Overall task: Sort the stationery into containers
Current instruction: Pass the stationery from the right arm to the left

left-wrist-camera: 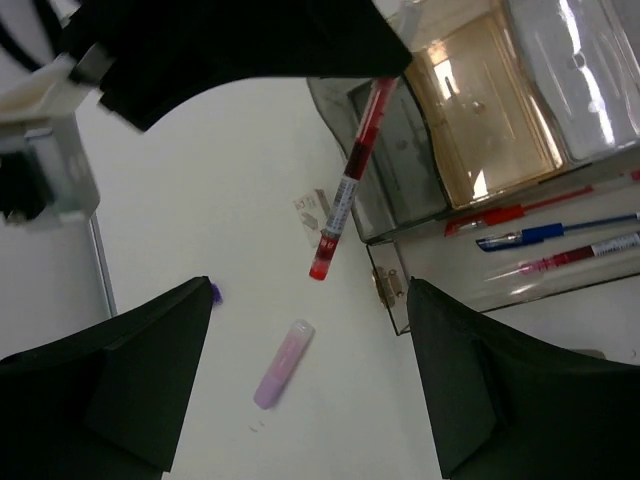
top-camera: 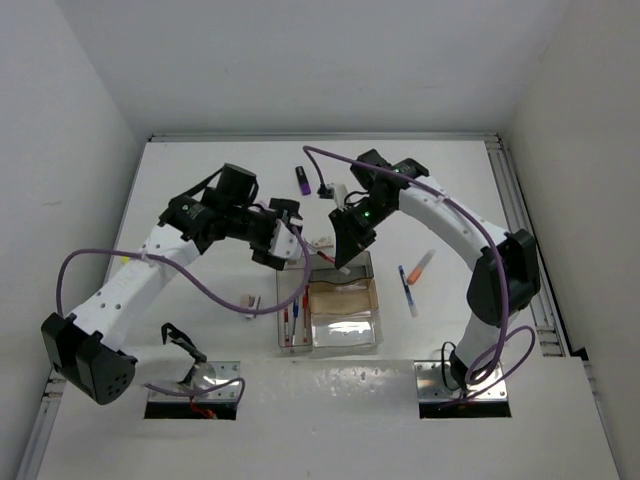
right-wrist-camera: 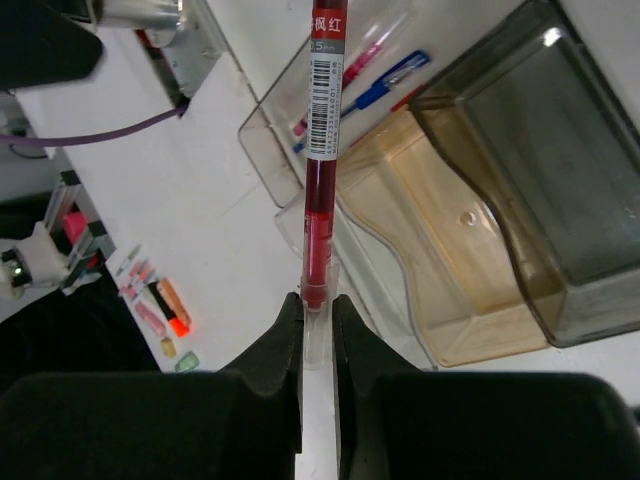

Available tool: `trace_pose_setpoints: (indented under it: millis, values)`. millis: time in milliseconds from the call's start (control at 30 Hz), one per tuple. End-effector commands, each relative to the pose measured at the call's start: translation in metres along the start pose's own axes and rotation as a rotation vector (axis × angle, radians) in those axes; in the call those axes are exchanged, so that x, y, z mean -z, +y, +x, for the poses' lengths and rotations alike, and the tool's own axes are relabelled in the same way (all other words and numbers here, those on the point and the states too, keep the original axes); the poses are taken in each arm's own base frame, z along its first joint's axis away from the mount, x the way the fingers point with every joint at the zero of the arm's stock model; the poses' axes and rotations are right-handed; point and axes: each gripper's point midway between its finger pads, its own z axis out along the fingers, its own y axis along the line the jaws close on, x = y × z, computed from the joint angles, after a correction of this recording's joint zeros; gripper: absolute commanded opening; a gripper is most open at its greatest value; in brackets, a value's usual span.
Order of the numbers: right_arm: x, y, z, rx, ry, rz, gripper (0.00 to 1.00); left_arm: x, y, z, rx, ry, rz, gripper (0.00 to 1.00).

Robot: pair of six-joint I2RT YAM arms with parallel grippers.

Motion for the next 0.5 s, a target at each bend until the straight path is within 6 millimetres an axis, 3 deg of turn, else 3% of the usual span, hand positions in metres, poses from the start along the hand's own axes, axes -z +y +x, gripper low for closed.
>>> trace_pose_setpoints:
  millis: [0, 233, 467]
  values:
    - [0.010, 0.030, -0.003, 0.037, -0.033, -0.092, 0.00, 0.003, -0.013, -0.015, -0.204, 0.040, 0.048, 0.84]
    - [0.013, 0.048, -0.002, 0.056, -0.037, -0.146, 0.00, -0.022, -0.036, -0.022, -0.230, 0.051, 0.124, 0.75]
    - [0.018, 0.065, -0.001, 0.075, -0.046, -0.196, 0.00, -0.036, -0.035, -0.016, -0.207, 0.086, 0.114, 0.72]
